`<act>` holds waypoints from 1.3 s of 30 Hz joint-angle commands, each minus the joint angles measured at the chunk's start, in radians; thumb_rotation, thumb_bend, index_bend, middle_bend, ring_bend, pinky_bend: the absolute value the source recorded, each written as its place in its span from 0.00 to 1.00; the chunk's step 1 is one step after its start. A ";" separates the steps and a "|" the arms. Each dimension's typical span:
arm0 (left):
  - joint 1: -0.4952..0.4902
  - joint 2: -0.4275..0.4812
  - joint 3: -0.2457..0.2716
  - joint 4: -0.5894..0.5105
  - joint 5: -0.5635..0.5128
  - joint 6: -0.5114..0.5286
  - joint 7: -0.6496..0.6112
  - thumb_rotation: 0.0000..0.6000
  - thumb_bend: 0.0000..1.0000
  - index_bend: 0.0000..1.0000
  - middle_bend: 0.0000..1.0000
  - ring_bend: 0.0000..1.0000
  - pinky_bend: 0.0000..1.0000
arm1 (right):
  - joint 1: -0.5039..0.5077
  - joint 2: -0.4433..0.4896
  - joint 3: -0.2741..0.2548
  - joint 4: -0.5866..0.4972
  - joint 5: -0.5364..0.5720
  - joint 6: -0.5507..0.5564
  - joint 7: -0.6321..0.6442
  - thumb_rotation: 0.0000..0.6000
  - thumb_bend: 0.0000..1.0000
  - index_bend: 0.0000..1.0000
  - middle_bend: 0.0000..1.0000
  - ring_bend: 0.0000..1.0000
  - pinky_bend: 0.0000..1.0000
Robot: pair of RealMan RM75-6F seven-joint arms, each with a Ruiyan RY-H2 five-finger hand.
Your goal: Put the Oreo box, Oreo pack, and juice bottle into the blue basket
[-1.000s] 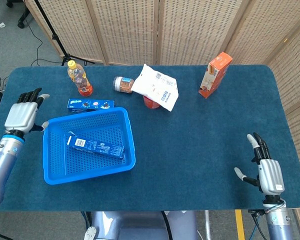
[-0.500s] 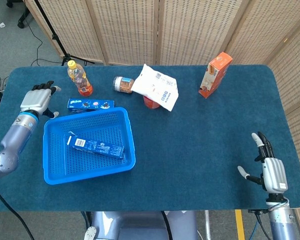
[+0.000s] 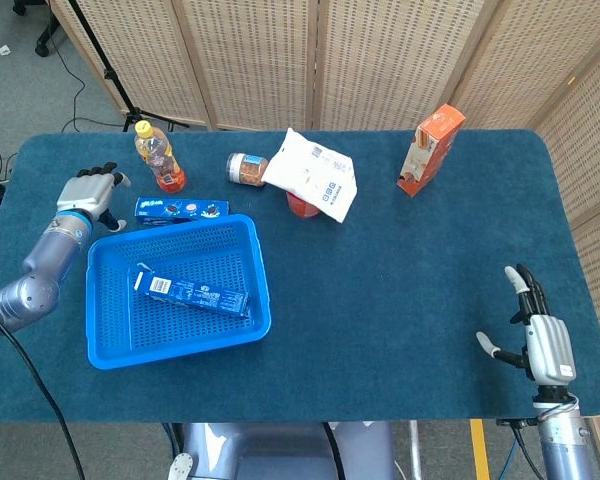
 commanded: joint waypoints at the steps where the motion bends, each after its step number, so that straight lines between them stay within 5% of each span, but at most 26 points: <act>1: -0.018 -0.022 0.020 0.036 -0.006 -0.014 -0.014 1.00 0.29 0.25 0.00 0.00 0.04 | -0.001 -0.001 0.001 0.002 0.001 -0.002 0.001 1.00 0.23 0.00 0.00 0.00 0.46; 16: -0.061 -0.117 0.060 0.217 0.125 -0.185 -0.125 1.00 0.29 0.25 0.00 0.00 0.04 | -0.001 -0.006 0.013 0.024 0.022 -0.029 0.025 1.00 0.23 0.00 0.00 0.00 0.46; 39: -0.078 -0.235 0.116 0.374 0.313 -0.242 -0.305 1.00 0.30 0.27 0.00 0.00 0.04 | -0.007 -0.005 0.025 0.038 0.034 -0.042 0.047 1.00 0.23 0.00 0.00 0.00 0.46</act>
